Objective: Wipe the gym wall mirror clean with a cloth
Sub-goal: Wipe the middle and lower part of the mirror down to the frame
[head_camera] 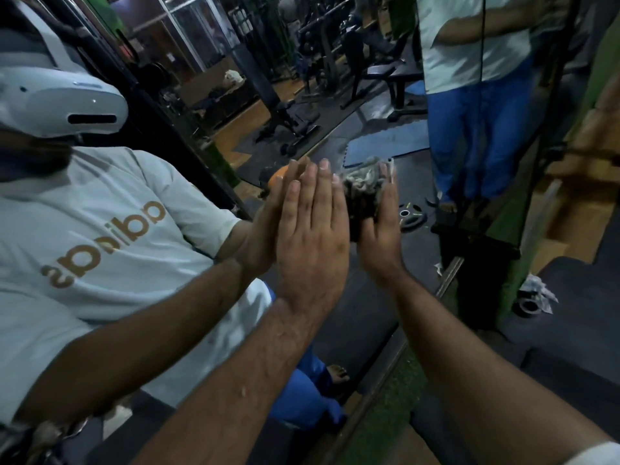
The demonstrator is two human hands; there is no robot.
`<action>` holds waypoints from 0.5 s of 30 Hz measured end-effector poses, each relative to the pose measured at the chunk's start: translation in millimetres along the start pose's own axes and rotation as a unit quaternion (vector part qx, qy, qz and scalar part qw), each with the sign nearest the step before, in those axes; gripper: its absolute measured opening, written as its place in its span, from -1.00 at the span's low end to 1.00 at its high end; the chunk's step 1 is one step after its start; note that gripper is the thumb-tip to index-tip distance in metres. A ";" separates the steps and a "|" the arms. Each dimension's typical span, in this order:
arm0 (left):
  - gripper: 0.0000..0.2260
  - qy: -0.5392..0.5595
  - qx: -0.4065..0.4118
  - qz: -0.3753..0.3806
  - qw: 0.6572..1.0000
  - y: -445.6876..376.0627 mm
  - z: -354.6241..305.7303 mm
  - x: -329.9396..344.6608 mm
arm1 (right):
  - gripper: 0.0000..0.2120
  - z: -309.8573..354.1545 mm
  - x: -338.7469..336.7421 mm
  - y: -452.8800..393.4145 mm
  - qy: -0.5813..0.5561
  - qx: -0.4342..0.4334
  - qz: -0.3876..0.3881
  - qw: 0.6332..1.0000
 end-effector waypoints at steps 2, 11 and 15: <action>-0.50 0.007 0.006 -0.001 1.000 -11.3 -7.3 6.4 | -0.29 -13.2 -9.3 -19.1 -0.044 0.081 -0.032 0.995; -0.53 0.052 0.007 -0.017 0.998 -44.2 -26.3 26.3 | -0.36 -23.9 -21.8 -63.4 -0.057 0.001 0.021 0.998; -0.55 0.071 0.013 -0.033 0.997 -58.5 -35.7 27.3 | -0.39 -11.4 -30.5 -91.2 -0.087 0.030 0.001 0.996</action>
Point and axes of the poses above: each hand's wrist, its own y-axis away from the middle knuckle, its own x-axis out of the palm, z = x × y, the point moved 10 cm from there along -y, towards the middle knuckle
